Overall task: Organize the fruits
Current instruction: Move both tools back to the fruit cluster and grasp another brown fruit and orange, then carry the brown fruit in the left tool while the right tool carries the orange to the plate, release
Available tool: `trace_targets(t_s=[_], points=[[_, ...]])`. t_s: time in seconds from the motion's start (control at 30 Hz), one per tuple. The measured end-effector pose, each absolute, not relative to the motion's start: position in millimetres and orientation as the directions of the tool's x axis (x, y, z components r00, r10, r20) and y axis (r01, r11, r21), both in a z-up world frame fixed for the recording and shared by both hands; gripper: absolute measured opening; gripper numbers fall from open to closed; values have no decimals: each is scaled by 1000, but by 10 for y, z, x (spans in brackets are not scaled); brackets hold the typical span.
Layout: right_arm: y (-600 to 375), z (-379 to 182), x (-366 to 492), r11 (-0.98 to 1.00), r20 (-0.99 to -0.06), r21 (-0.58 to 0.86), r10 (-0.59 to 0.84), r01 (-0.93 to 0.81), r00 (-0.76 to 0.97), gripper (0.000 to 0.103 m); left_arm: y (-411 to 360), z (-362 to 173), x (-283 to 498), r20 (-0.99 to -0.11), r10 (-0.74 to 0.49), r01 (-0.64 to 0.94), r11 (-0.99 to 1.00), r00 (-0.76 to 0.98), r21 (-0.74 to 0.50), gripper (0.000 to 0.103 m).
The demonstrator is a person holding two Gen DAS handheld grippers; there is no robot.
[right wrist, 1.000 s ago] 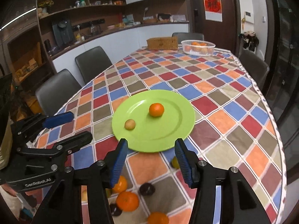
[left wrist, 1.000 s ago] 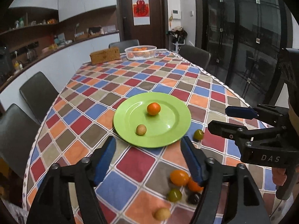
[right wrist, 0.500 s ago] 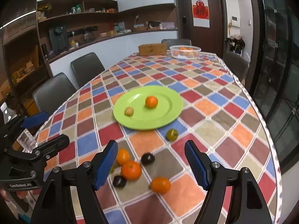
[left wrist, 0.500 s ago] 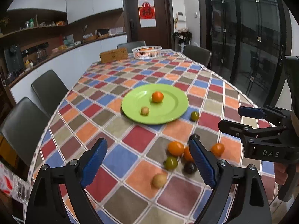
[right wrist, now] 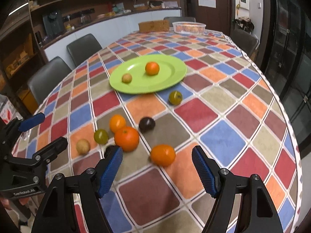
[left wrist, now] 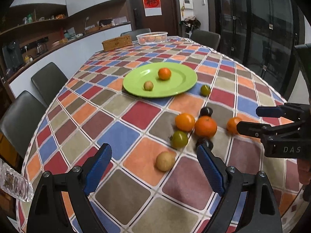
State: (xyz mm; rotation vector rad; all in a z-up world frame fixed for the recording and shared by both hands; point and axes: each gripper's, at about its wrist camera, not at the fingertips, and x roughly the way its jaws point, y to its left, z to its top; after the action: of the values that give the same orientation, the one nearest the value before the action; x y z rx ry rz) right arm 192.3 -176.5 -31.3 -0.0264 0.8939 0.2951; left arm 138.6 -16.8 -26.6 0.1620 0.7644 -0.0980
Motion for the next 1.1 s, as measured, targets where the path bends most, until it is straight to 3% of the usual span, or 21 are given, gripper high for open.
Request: trace_targets(t_s=[0.3,0.63,0.8,0.93,1.1], points=[[-1761,-526,1938,963,-805,92,223,-255,551,72,-165,-511,1518,-747,-45,166,982,663,87,80],[-1736,-596,2084,958,-818,107,237,-266,525,53,-156,-615,1690,-793,-108,180,984,600,2,43],[-1720,-622,2149,955,-820,121,250,-272,514,45,-145,-655,1718,-807,-136,181,983,574,-36,30],[-1708,-645,2180,955,-825,117,247,-274,508,38,-135,-671,1728,-810,-134,173,984,570,-41,28],[-1692,-663,2187,953,-828,115,248,-280,503,37,-122,-667,1733,-809,-145,171,984,570,-56,28]])
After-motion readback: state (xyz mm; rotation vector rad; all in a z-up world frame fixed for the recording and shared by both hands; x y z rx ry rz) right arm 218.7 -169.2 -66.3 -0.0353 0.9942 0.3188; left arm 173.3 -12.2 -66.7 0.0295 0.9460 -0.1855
